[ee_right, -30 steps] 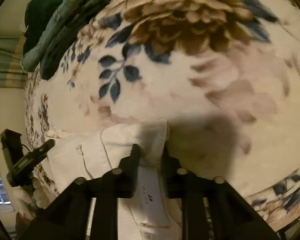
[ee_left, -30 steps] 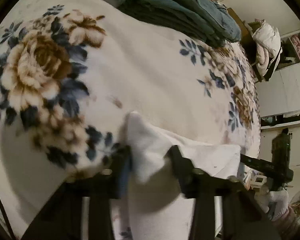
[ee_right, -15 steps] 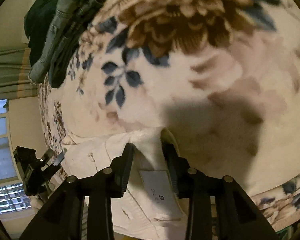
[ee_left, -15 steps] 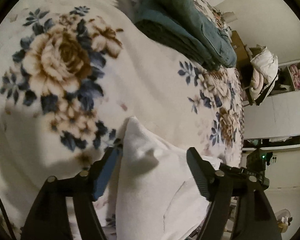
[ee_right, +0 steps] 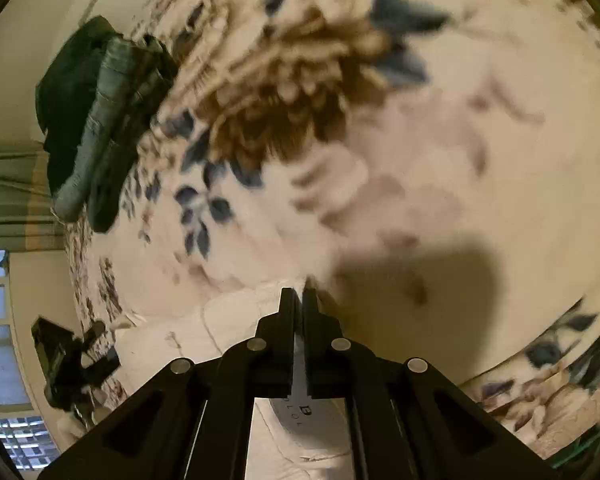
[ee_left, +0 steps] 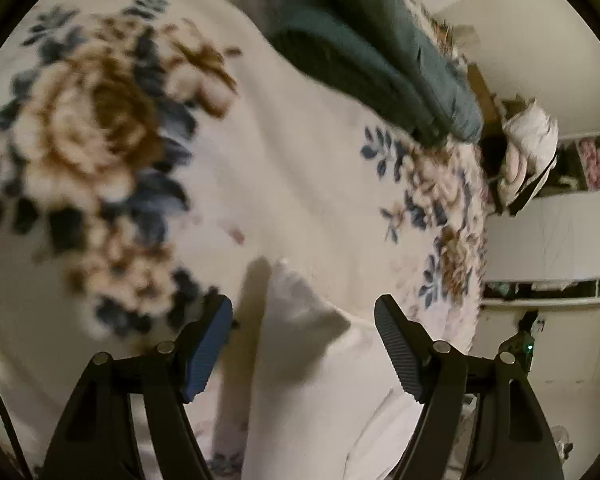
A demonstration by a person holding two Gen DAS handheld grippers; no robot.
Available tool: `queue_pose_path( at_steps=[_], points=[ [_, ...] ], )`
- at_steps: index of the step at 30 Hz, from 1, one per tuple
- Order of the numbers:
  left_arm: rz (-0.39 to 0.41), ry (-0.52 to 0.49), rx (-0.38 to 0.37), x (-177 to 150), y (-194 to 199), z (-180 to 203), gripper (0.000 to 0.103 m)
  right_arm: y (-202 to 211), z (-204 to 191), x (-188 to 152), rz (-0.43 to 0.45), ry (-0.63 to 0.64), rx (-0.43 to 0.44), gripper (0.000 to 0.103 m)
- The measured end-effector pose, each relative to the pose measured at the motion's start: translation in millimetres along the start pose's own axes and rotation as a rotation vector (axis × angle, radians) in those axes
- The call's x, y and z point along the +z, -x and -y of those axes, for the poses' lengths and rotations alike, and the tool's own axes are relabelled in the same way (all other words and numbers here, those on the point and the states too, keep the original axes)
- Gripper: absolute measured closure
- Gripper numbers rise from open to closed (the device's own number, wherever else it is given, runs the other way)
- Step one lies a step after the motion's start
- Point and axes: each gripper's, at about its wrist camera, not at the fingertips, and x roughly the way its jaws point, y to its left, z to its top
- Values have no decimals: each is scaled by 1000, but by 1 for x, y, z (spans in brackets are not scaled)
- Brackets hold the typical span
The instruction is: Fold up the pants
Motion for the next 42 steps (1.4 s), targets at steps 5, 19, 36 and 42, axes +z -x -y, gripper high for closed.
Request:
queue_pose_path(
  at_steps=[5,19,36,42],
  points=[
    [-23,-149,93,4,-28,13,82,-4,0,0,7,4,-26,99],
    [125,-56,-55,-52,37,-1,13,-6,1,-16,-239,162,163,0],
    [-123,-55,-22,-102,-44,-9,2,-79,-12,-71,-371,281,281,0],
    [-85,-151,-72,-110,-25,10,65,-52,-22,-90,-243,319,204,57]
  ],
)
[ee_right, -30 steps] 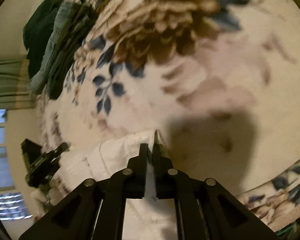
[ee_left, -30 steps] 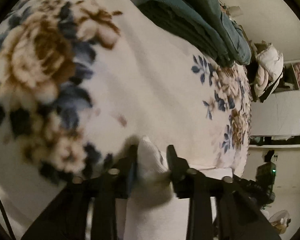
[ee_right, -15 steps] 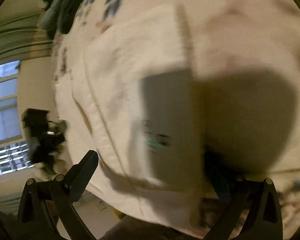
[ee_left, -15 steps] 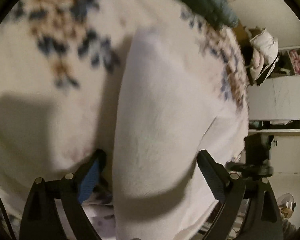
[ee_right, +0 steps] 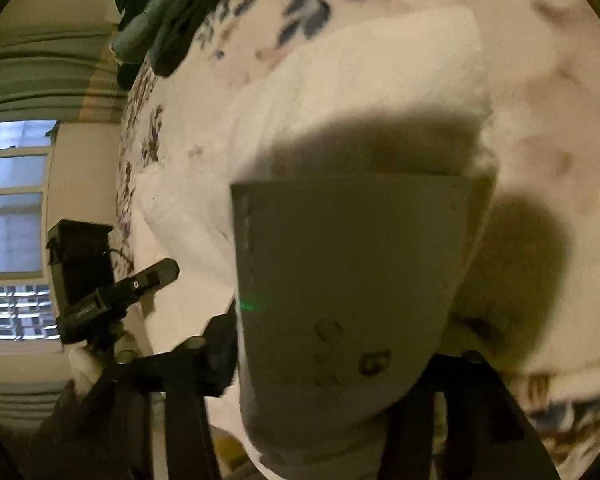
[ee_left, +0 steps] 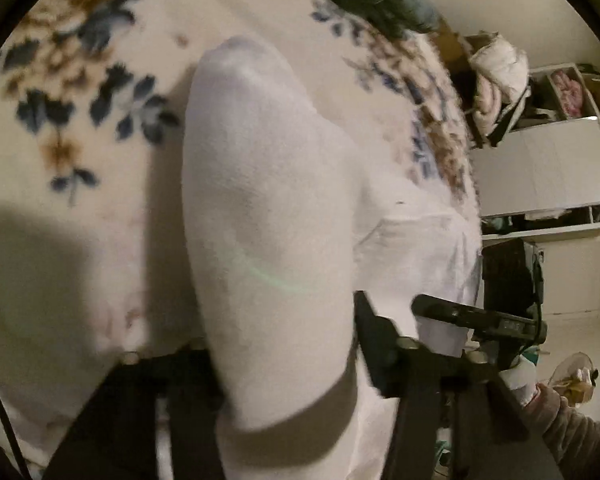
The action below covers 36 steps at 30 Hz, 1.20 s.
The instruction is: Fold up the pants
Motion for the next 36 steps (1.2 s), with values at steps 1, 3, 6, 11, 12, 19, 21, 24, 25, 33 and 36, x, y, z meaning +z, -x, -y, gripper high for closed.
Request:
queue_pose_path(
  at_steps=[1,3,6,11,12,19,21,24,25,33,36],
  points=[
    [4,1,-6,-3,5,2,66,4,-4,-3,9,10,-13,59],
    [5,-2,-19,-8,15,9,69,17,-14,-8,35,7,-22,61],
    [21,-15,-40,-9,38,29,70,42,-29,-19,52,-11,-15,62],
    [42,-37,-68,16,80,67,70,92,-70,-17,104,-3,-6,62],
    [47,-38,-70,23,85,72,70,105,-79,-11,119,8,0,62],
    [126,-41,-49,146,118,117,70,166,-132,96,199,75,41,62],
    [156,-38,-54,189,120,124,70,174,-142,142,212,96,65,62],
    [188,-36,-42,259,117,125,70,171,-152,219,215,110,91,62],
    [191,-35,-32,287,115,123,70,168,-154,239,211,109,95,62],
    [101,41,63,408,66,44,56,72,-167,408,114,91,33,61],
    [25,134,199,420,36,-1,45,48,-136,430,65,34,-97,55]
  ],
)
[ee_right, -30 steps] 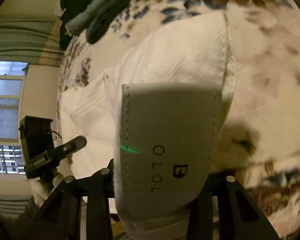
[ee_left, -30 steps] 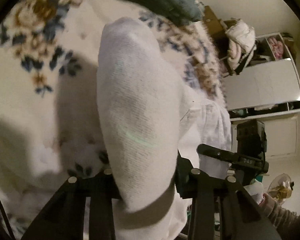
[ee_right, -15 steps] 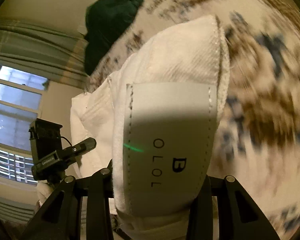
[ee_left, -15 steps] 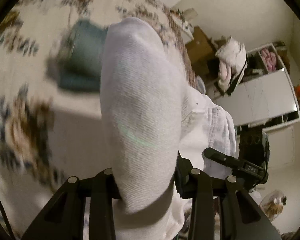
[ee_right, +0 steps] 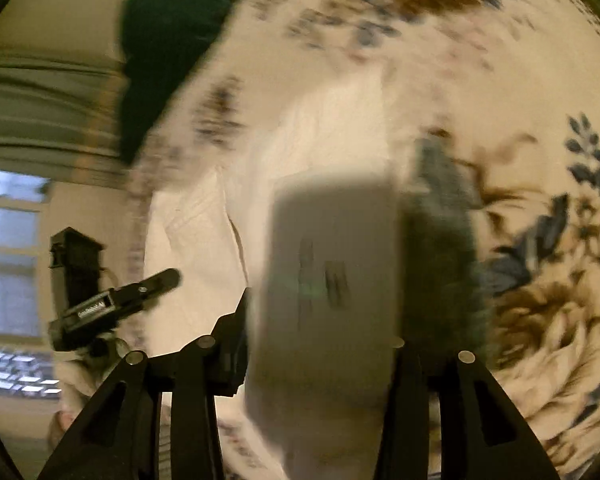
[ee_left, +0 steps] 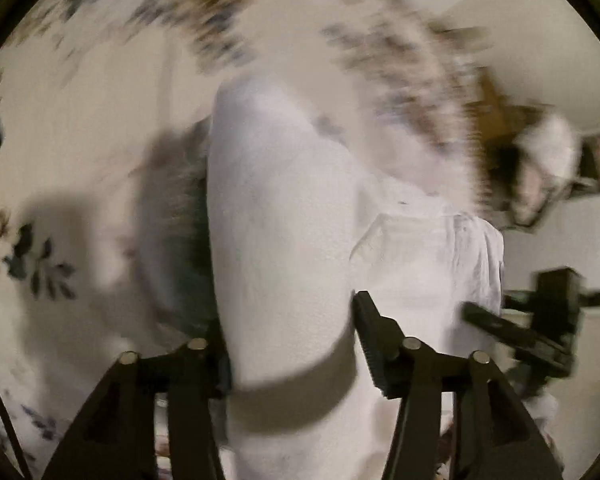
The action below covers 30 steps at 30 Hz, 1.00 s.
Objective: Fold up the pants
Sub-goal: 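Lay the folded pants bundle flat on the bed and open both grippers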
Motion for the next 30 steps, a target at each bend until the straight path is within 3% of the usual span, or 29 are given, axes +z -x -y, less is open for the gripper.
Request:
queue_pose_path(
  at_steps=[2,4,6,7,8,10,12,14,16,20,24,26,30],
  points=[
    [10,21,4,-3,-3,-12,36,-7,11,1,-21,-30,3,51],
    [26,10,4,-8,6,-5,34,-3,7,-4,-23,-15,9,38],
    [37,-25,70,-16,14,7,28,3,1,-17,-27,31,-41,24],
    [39,-36,127,-22,18,13,26,7,-9,-21,-15,64,-109,12],
    [54,-37,167,-21,23,17,25,11,-18,-22,5,86,-175,8],
    [109,-38,147,-35,37,25,24,21,-44,-30,47,122,-221,6],
    [131,-54,111,-55,45,37,24,19,-56,-44,36,145,-253,6],
    [133,-95,165,-68,35,45,21,11,-59,-57,15,172,-321,6],
    [102,-109,276,-78,17,38,21,-1,-50,-67,-26,181,-405,7],
    [76,-66,261,-97,2,6,8,0,-14,-83,-33,94,-396,6],
    [89,-44,256,-109,6,-3,6,-2,0,-90,-37,60,-400,4],
    [152,-64,299,-114,23,11,7,8,-10,-95,12,84,-427,3],
    [307,-142,382,-130,59,47,7,37,-52,-117,158,226,-589,2]
  ],
)
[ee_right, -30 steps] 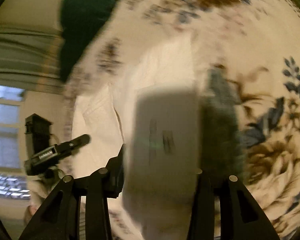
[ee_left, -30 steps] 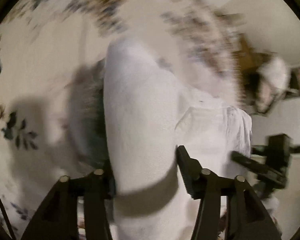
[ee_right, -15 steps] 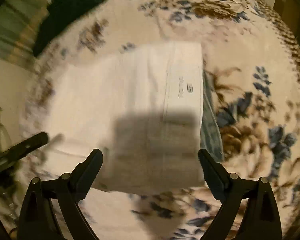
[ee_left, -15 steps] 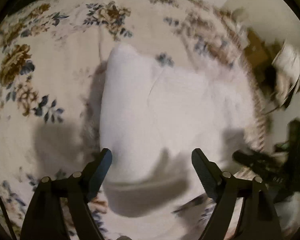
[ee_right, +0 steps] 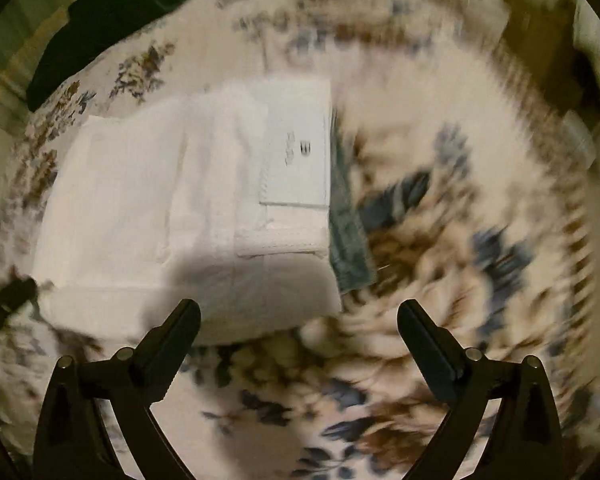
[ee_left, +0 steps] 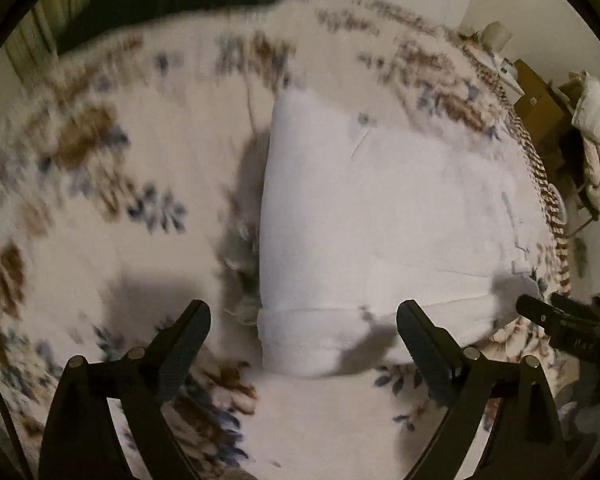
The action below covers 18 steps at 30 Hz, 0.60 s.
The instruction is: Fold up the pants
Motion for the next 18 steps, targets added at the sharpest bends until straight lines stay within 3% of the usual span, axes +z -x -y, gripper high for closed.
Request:
queue_pose_path(
  at_steps=[4,11,18],
  points=[
    [35,-31,101,-5,28,13,7,40,-15,-14,78,20,-57,2],
    [74,-44,88,-22,92,26,7,125,-26,-43,137,-20,-34,2],
    [155,-108,68,-60,202,36,7,247,-41,-97,229,-61,-87,2]
  ],
)
